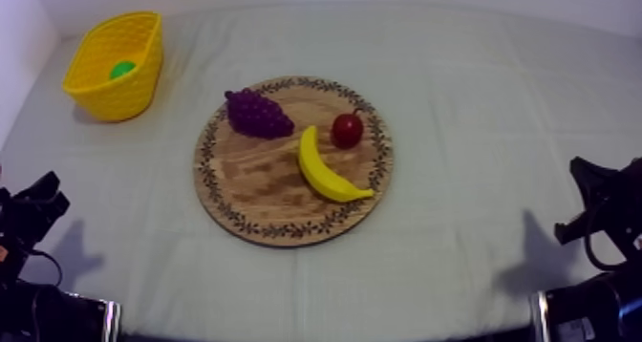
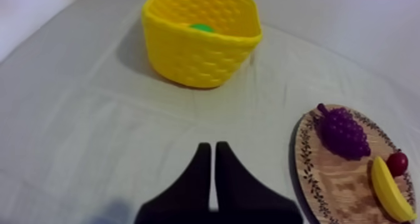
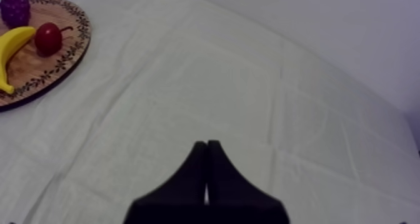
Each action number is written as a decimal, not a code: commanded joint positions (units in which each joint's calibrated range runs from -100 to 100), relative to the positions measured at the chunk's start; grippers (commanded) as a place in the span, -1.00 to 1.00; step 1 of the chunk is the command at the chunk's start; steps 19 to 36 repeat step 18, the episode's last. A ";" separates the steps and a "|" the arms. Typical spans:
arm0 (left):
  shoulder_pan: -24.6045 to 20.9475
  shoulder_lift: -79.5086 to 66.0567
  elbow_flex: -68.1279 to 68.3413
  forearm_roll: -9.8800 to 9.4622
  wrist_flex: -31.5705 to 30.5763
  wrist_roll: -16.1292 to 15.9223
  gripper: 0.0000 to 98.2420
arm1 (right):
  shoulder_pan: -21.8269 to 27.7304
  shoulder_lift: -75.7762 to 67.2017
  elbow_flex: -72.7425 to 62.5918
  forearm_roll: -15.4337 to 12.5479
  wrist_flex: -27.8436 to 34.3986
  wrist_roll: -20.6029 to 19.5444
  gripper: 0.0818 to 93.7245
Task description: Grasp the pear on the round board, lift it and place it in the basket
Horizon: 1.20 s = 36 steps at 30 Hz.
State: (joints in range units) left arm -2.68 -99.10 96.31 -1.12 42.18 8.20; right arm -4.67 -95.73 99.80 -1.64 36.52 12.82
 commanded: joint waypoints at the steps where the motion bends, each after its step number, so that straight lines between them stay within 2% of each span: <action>1: 0.46 -0.33 0.36 -0.11 -0.48 1.41 -1.00 | 0.00 -0.03 -0.02 0.01 0.02 0.00 -1.00; 5: 0.93 -0.57 2.58 -0.61 -7.44 1.66 -1.00 | 0.00 -0.03 -0.02 0.01 0.02 0.00 -1.00; 9: 1.02 -0.63 3.26 -0.76 -9.82 1.75 -1.00 | 0.00 -0.03 -0.02 0.01 0.02 0.00 -1.00; 36: 1.05 -0.64 3.46 -0.80 -10.55 1.90 -1.00 | 0.00 -0.03 -0.02 0.01 0.02 0.00 -1.00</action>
